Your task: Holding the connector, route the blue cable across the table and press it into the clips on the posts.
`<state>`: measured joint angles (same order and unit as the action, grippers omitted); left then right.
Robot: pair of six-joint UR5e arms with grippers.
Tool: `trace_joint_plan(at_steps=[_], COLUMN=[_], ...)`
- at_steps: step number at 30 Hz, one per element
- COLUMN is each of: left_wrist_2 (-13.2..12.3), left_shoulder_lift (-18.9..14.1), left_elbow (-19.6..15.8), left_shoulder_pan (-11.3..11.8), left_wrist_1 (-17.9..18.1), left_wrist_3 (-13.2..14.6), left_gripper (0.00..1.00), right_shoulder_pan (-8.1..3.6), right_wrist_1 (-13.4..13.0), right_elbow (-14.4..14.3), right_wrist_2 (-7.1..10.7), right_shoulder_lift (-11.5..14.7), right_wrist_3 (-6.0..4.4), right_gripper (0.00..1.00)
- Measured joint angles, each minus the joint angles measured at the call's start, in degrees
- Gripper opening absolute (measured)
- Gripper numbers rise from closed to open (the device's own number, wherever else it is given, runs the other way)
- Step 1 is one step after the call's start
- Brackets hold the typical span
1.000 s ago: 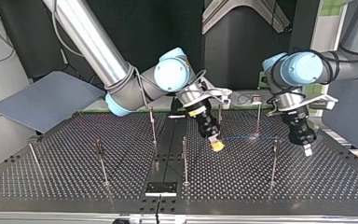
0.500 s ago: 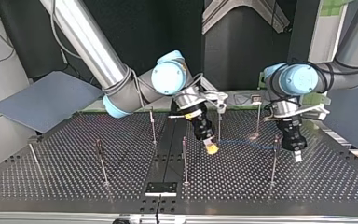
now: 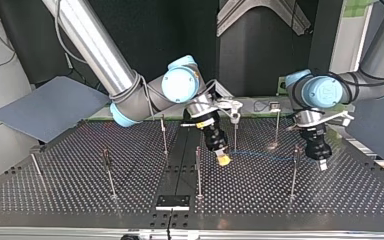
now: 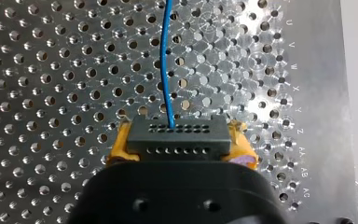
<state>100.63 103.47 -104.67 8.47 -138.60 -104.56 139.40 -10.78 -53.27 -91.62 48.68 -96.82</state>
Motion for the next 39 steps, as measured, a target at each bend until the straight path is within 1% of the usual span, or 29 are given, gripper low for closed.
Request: trace_joint_plan(at_steps=[1,2,6,8,9,11,12,14,18,21,24,27,29,34,39], left_wrist_2=[0.2,0.5,1.6,1.4,1.1,0.8,0.7,0.4,0.0,0.9,1.7,1.7,1.3,-1.2,-3.5], left_shoulder_lift=[0.0,0.0,-0.4,-0.8,-1.1,-1.5,-1.8,-2.4,-4.2,-5.6,-6.7,-7.9,-8.7,-11.5,-14.0], left_elbow=[0.0,0.0,0.0,0.0,-0.1,-0.1,-0.2,-0.5,-1.7,-2.8,-3.4,-4.4,-5.2,-7.5,-9.8], left_shoulder_pan=[-0.1,-0.1,-0.6,-0.9,-1.1,-1.4,-1.5,-1.8,-2.1,-2.2,-2.3,-2.4,-2.4,-2.6,-2.6], left_wrist_1=[-0.2,-0.5,-2.3,-3.2,-3.7,-4.5,-5.1,-5.9,-7.8,-9.3,-10.6,-12.0,-12.9,-15.3,-15.5], left_wrist_3=[-0.3,-0.6,-1.5,-2.0,-2.4,-3.1,-3.6,-4.1,-4.1,-4.7,-4.5,-4.4,-4.6,-5.9,-6.9], left_gripper=[0.40,0.45,0.45,0.54,0.54,0.75,0.75,1.00,1.00,1.00,1.00,1.00,1.00,1.00,1.00], right_shoulder_pan=[-0.01,-0.02,-0.03,-0.04,-0.04,-0.04,-0.04,-0.04,-0.02,0.07,0.11,0.14,0.15,0.10,0.27], right_wrist_1=[0.0,0.0,0.0,0.0,0.0,0.0,0.0,0.0,0.0,0.0,0.0,0.1,0.2,0.4,0.7], right_elbow=[0.0,0.0,0.0,0.0,0.0,0.0,0.0,0.0,0.0,0.0,0.0,0.0,0.0,0.0,0.0], right_wrist_2=[0.01,0.02,0.02,0.00,-0.01,-0.03,-0.02,0.00,0.03,0.04,0.08,0.13,0.17,0.13,0.12], right_shoulder_lift=[-0.1,-0.1,-0.2,-0.3,-0.3,-0.3,-0.3,-0.3,-0.4,-0.4,-0.5,-0.5,-0.5,-0.5,-0.6], right_wrist_3=[0.01,0.01,0.02,0.03,0.03,0.03,0.03,0.05,0.09,0.11,0.11,0.12,0.12,0.12,0.08], right_gripper=[0.00,0.00,0.00,0.00,0.00,0.00,0.00,0.00,0.00,0.00,0.00,0.00,0.00,0.00,0.00])
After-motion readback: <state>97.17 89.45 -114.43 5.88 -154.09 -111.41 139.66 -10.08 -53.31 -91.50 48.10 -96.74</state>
